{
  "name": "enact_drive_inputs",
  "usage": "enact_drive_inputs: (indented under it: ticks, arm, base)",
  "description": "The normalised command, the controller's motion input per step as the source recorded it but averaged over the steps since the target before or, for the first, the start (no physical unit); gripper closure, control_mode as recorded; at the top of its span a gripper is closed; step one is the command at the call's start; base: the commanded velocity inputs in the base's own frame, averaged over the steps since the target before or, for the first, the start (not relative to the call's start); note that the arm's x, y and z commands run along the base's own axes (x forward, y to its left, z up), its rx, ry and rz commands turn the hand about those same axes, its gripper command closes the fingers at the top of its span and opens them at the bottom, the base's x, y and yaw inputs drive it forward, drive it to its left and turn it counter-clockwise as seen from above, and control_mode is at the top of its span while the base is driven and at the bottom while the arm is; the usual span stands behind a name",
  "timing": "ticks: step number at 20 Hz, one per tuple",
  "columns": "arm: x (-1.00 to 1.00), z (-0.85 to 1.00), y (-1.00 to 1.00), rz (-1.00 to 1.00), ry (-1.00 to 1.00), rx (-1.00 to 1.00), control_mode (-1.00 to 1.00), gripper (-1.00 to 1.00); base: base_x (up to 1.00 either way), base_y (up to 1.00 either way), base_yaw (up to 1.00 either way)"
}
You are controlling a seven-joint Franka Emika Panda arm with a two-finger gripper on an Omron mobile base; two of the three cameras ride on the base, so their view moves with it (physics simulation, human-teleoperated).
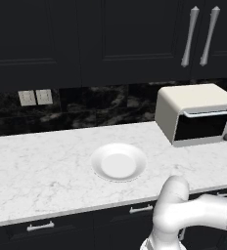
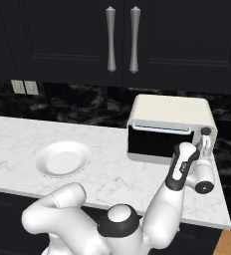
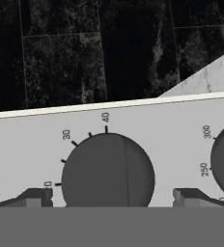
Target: Pick up the kebab skewer and baguette bread, and place them inside the toaster oven. Close the toaster oven door and start by setting the timer.
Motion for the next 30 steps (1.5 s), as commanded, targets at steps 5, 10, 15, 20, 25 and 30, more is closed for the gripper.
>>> enact_drive_inputs:
  ticks: [5, 10, 15, 20, 25, 30]
  arm:
    - [0.18, -0.14, -0.03, 0.0, 0.03, 0.0, -1.0, -1.0]
    - [0.06, -0.13, -0.13, 0.0, 0.02, 0.0, -1.0, -1.0]
    - [0.07, -0.09, -0.01, 0.0, 0.01, 0.0, -1.0, 1.0]
    - [0.0, -0.07, 0.0, 0.0, 0.0, 0.0, -1.0, 1.0]
    - [0.0, -0.04, -0.04, 0.0, 0.0, 0.02, -1.0, 1.0]
    - [0.0, -0.03, -0.03, 0.0, 0.0, 0.08, -1.0, 1.0]
  base:
    - [0.0, 0.0, 0.0]
    - [0.0, 0.0, 0.0]
    - [0.0, 0.0, 0.0]
    - [0.0, 0.0, 0.0]
    - [0.0, 0.0, 0.0]
    - [0.0, 0.0, 0.0]
